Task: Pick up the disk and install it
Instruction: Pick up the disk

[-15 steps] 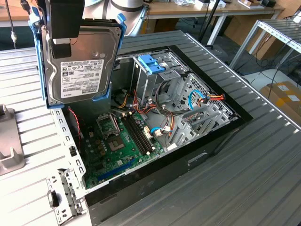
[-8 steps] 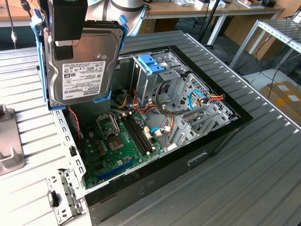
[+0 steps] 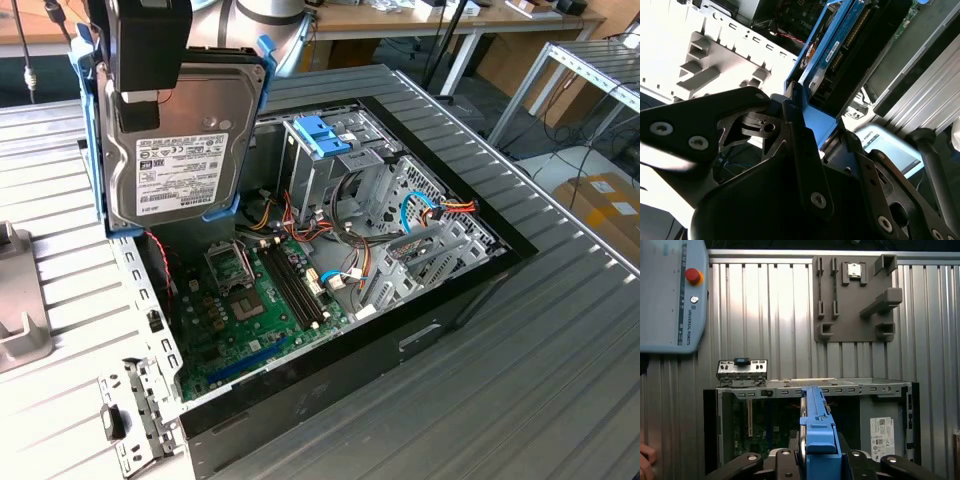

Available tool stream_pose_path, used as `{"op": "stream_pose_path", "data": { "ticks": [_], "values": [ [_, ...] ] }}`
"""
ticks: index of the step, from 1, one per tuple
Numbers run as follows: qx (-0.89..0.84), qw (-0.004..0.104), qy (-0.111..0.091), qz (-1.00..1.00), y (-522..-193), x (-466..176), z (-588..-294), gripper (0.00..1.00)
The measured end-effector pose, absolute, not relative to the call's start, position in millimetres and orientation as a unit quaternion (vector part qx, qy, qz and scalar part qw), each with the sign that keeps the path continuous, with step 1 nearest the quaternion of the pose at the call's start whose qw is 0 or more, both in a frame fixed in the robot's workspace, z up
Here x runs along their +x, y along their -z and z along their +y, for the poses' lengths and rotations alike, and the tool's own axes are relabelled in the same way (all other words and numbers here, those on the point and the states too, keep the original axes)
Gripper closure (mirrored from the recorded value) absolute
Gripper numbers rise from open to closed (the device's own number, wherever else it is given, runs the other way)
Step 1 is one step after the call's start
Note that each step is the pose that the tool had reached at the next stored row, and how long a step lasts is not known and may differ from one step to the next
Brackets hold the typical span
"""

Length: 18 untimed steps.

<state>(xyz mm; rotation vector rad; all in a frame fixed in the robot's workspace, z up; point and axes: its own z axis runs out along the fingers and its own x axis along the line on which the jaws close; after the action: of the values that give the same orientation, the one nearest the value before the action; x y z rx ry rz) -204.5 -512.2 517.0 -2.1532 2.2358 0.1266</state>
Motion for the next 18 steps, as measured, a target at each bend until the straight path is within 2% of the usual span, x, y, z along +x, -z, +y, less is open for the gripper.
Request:
{"op": "stream_pose_path", "data": {
  "ticks": [18],
  "values": [
    [-0.693,0.015,-0.039,0.72,-514.7,-201.8,-519.5,0.63]
  ]
}}
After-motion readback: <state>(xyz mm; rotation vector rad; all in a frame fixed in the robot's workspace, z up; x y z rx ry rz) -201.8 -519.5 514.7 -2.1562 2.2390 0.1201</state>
